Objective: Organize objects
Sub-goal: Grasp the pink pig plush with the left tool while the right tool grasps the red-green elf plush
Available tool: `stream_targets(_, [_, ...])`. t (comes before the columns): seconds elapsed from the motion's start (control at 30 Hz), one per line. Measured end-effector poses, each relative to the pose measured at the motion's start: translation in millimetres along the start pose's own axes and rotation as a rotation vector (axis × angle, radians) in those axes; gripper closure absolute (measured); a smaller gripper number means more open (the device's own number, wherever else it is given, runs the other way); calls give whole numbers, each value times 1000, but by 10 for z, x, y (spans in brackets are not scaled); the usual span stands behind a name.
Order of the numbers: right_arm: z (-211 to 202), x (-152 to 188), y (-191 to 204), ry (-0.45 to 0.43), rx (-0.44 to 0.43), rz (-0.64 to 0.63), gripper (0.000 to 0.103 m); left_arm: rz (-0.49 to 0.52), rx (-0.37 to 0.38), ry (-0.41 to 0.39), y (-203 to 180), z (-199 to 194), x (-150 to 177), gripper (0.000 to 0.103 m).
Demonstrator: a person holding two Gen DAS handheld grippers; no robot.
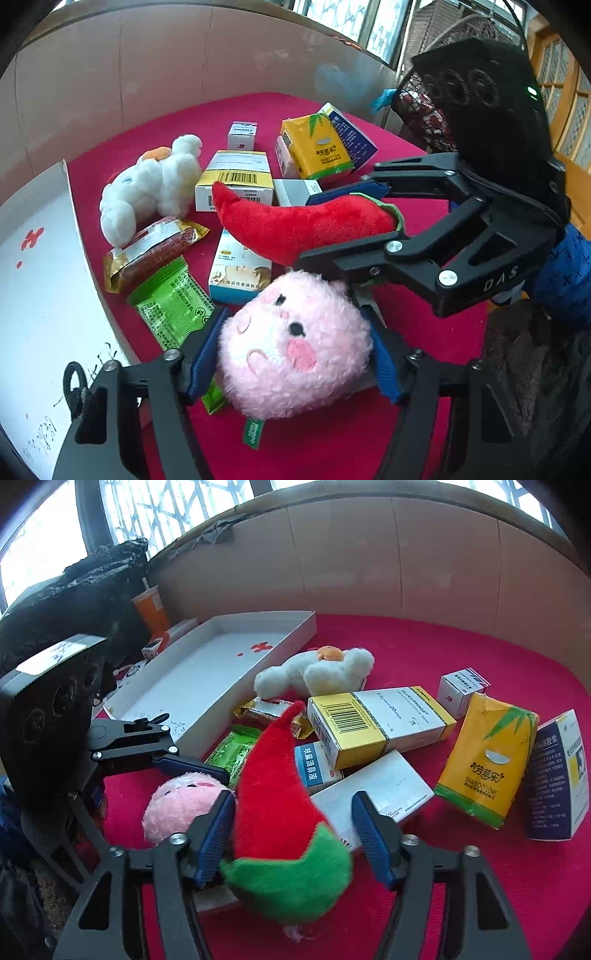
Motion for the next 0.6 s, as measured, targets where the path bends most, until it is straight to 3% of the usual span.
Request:
stream_targets(0.1, [-15,47,47,-8,29,-12,61,-13,-18,-26,-5,-30,50,40])
stream_targets(0.17, [-50,96,94,-34,55,-26,64,-22,-33,-37,-13,-75,85,47])
stream_targets(0.33, [-362,79,100,-128,70,28,66,-88,-57,-108,19,-351,45,50])
stream_targets(0.5, [-898,-6,194,-314,166,97,64,-84,-163,-273,-178,-812,-55,50])
stream_targets(0.6, [-998,65,233,-368,232,149,64,-115,-285,-307,-252,-857,-22,50])
Point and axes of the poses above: each gripper's, at about its wrist camera, not at the fingertips, and z roughly the way its jaws point, y to its left, x to its underside, the point moved 3 cm from there along z, roughly the way its jaws point, and after that the axes turned 11 degrees about y, right-handed, at the moved point
